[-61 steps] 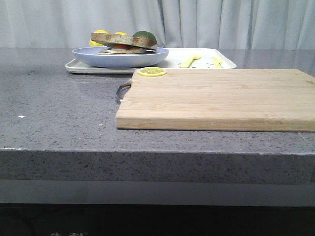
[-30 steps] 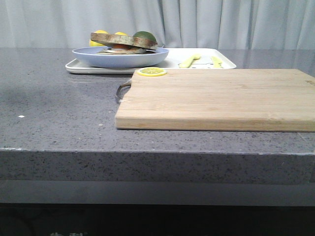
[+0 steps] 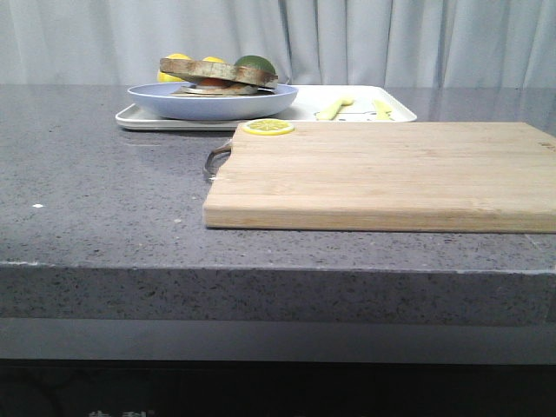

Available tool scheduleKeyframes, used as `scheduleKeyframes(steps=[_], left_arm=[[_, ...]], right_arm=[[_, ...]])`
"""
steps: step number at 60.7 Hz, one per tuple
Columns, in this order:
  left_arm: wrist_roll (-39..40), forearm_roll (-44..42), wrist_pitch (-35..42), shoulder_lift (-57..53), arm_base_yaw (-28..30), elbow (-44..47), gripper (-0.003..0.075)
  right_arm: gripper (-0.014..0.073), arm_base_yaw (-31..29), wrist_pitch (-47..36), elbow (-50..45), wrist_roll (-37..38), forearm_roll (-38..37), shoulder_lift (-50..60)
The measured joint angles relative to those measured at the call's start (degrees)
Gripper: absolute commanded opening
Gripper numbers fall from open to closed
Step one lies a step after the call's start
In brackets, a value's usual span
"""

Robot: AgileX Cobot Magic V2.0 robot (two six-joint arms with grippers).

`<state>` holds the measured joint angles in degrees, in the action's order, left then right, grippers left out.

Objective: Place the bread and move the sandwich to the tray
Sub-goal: 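Release the plate and retract the left gripper from the tray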

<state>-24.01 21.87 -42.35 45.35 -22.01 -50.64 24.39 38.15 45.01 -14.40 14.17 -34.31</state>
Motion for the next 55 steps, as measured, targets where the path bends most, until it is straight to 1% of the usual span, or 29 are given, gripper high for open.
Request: scheduleKeyframes(steps=[4, 7, 13, 18, 23, 43, 48, 52, 55], left_arm=[[2.6, -4.0, -1.0, -3.3, 0.0, 2.1, 0.0338], [6.0, -8.4, -2.2, -5.8, 0.0, 3.1, 0.0338], [13.2, -16.5, -5.1, -9.2, 0.0, 3.6, 0.0338], [16.8, -21.9, -6.8, -11.6, 0.0, 3.7, 0.0338], [18.1, -23.3, -7.0, -13.5, 0.0, 3.7, 0.0338], [18.8, -22.4, -7.2, -14.3, 0.0, 4.6, 0.0337], [18.8, -22.4, -7.2, -14.3, 0.0, 4.6, 0.0328], [18.8, -22.4, -7.3, -14.3, 0.0, 4.6, 0.0297], [18.8, -22.4, -7.3, -14.3, 0.0, 4.6, 0.0257]], right_arm=[[0.0363, 0.0, 0.0, 0.0, 0.0, 0.0, 0.0], [0.0363, 0.0, 0.0, 0.0, 0.0, 0.0, 0.0], [0.0363, 0.0, 0.0, 0.0, 0.0, 0.0, 0.0], [0.0363, 0.0, 0.0, 0.0, 0.0, 0.0, 0.0], [0.0363, 0.0, 0.0, 0.0, 0.0, 0.0, 0.0], [0.0354, 0.0, 0.0, -0.4, 0.0, 0.0, 0.0], [0.0295, 0.0, 0.0, -0.4, 0.0, 0.0, 0.0], [0.0211, 0.0, 0.0, -0.4, 0.0, 0.0, 0.0], [0.0129, 0.0, 0.0, -0.4, 0.0, 0.0, 0.0]])
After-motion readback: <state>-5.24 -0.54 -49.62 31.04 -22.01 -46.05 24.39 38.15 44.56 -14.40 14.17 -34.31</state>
